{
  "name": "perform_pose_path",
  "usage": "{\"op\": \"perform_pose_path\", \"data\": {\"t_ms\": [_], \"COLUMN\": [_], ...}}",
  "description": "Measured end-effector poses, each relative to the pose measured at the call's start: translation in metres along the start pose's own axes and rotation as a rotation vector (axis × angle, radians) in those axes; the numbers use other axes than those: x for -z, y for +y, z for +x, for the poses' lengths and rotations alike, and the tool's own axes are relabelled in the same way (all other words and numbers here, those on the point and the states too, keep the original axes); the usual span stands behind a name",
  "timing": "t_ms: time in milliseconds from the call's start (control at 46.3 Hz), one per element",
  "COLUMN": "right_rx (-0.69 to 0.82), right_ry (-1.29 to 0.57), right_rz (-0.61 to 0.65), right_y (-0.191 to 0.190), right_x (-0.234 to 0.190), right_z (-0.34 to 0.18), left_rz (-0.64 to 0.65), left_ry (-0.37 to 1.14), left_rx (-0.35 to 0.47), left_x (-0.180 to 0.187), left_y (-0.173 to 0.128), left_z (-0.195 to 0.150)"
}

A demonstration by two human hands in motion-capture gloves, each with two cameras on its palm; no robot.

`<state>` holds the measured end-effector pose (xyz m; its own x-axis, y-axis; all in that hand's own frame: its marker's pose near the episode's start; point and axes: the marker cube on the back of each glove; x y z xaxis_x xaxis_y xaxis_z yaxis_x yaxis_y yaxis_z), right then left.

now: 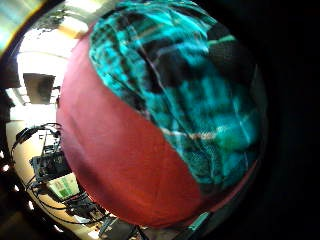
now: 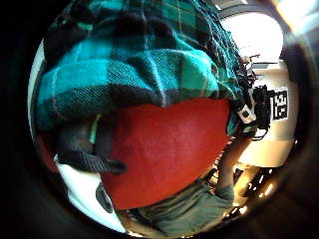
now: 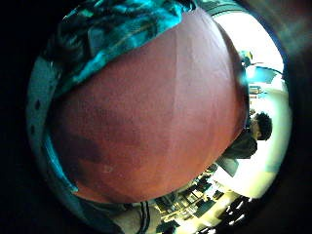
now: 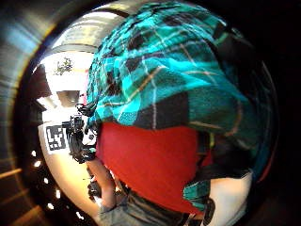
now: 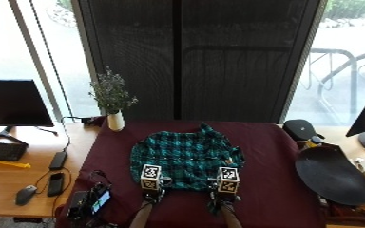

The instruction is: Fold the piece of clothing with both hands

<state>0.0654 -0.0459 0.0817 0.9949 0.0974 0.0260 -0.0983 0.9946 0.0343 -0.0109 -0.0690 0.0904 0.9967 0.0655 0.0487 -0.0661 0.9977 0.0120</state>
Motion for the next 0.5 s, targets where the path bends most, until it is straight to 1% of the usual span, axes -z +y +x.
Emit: {"op": "perform_pose_path", "data": {"t_ms": [86, 130, 216, 281, 389, 497], "right_rx": [0.023, 0.027, 0.036, 0.056, 0.115, 0.205], "right_ry": [0.035, 0.060, 0.107, 0.131, 0.165, 0.176], "right_rz": [-0.029, -0.033, -0.020, -0.042, -0.122, -0.232], "right_y": [-0.016, -0.017, -0.008, 0.000, 0.015, 0.018], "right_x": [-0.029, -0.034, -0.024, -0.014, 0.013, 0.054], "right_z": [0.005, 0.006, 0.001, -0.003, -0.008, -0.009], "left_rz": [0.023, 0.032, -0.019, -0.064, -0.167, -0.334], "left_ry": [-0.100, -0.125, -0.137, -0.144, -0.148, -0.115], "left_rx": [-0.021, -0.040, -0.079, -0.103, -0.141, -0.176], "left_x": [-0.033, -0.038, -0.020, -0.009, 0.008, 0.048], "left_y": [-0.015, -0.018, -0.005, 0.005, 0.017, 0.033], "left_z": [-0.005, -0.005, 0.001, 0.003, -0.001, -0.006]}}
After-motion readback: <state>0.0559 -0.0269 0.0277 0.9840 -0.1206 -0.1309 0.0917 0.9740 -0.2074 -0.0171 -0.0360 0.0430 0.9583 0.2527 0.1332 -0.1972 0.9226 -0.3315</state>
